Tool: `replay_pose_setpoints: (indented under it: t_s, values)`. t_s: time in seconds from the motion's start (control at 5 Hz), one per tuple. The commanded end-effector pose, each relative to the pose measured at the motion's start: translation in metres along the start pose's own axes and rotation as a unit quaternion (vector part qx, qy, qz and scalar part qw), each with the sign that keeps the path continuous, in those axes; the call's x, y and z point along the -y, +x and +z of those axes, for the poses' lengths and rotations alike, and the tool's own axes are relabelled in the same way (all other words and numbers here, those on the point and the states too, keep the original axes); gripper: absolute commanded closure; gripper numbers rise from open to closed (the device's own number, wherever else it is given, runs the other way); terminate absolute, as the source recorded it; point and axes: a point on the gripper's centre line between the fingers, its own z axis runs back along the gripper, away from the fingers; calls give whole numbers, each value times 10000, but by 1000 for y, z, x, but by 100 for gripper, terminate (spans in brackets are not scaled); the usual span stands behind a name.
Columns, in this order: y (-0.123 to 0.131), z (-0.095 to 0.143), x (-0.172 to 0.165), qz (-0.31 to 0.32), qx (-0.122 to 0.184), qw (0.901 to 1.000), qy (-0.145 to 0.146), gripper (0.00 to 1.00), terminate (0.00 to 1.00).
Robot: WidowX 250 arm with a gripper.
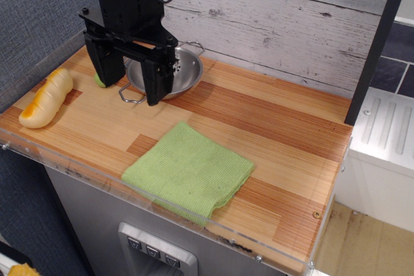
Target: Move bread directly above the green cloth.
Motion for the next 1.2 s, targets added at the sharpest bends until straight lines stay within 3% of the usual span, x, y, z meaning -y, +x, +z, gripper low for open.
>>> replay_pose_setpoints:
  t_s: [0.0, 0.4, 0.6, 1.0]
  values:
    - [0, 0, 0, 0, 0, 10000, 0, 0, 0]
    - [2, 0, -70, -432, 141, 9990, -12, 0, 0]
    - [3, 0, -96, -407, 154, 9989, 150, 0, 0]
    - [-15, -22, -131, 458, -2, 9980, 437, 0, 0]
